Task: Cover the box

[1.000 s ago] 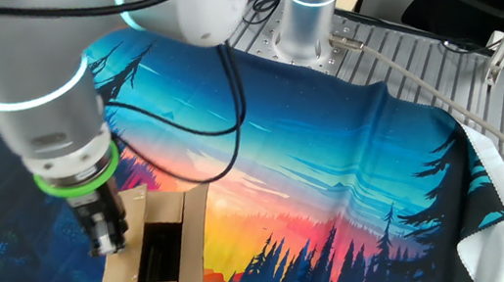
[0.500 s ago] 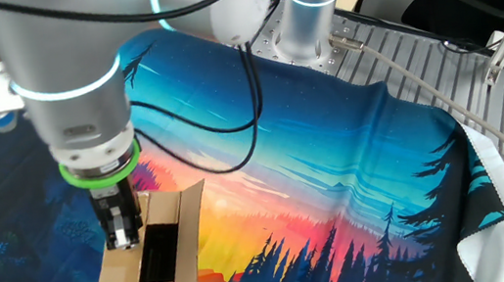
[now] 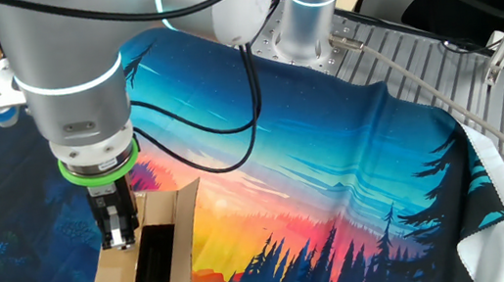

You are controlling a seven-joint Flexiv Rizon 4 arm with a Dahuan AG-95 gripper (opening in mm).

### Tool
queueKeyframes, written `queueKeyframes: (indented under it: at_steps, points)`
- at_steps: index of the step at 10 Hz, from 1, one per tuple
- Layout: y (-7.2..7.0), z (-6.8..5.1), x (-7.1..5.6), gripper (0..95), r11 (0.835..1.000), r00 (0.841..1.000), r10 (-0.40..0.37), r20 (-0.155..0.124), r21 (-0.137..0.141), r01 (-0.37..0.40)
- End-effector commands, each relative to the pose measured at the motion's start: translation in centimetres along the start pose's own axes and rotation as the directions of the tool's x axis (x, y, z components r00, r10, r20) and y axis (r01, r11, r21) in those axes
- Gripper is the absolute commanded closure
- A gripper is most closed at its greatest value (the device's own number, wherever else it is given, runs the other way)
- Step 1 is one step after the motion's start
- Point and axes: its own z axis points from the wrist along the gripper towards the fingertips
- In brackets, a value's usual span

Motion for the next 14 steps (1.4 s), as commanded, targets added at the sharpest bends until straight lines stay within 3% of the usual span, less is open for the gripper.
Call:
queueKeyframes:
  at_steps: [1, 14]
  points:
    - [-0.13, -0.10, 0.12, 95.0, 1.000, 1.000, 0.005, 0.004, -0.001, -0.005]
    - [-0.14, -0.09, 0.16, 95.0, 1.000, 1.000, -0.012, 0.022, -0.014, 0.012]
